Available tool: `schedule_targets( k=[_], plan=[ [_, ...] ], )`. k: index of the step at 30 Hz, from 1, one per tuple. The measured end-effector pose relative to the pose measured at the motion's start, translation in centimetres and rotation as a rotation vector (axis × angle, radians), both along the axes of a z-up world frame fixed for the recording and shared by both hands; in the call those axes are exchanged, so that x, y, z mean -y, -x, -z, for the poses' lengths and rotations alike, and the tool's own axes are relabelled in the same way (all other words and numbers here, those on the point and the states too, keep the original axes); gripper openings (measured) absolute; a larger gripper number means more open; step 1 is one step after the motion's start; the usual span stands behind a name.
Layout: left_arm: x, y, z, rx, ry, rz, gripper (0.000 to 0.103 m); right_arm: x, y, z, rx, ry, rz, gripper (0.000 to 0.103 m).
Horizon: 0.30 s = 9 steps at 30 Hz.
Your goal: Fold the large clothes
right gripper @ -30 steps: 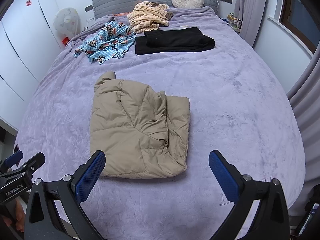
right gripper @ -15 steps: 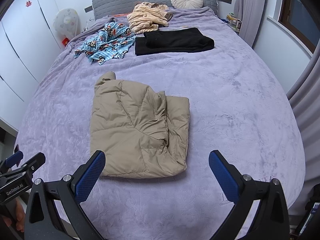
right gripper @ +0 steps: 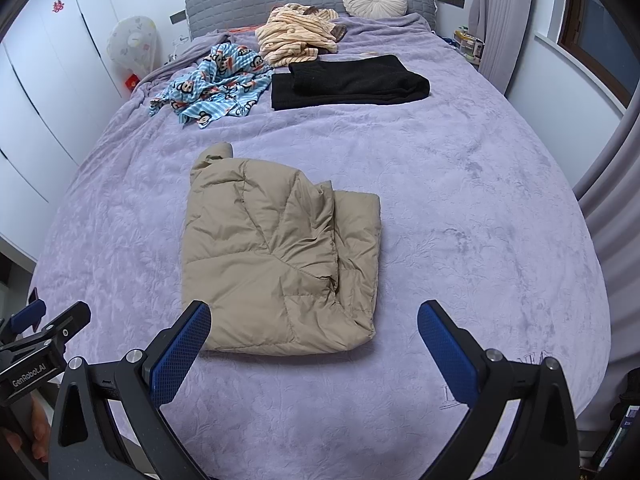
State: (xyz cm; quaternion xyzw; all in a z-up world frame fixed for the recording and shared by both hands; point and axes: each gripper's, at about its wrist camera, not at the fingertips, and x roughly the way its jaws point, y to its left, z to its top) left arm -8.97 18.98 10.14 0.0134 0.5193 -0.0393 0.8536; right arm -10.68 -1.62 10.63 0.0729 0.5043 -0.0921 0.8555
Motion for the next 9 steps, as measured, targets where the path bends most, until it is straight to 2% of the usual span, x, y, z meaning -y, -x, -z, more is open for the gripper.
schedule_targets(
  k=[9],
  plan=[
    [0.35, -0.12, -0.23, 0.003, 0.009, 0.020, 0.103, -0.06, -0.16, 0.03, -0.003, -0.001, -0.006, 0.103]
  ],
)
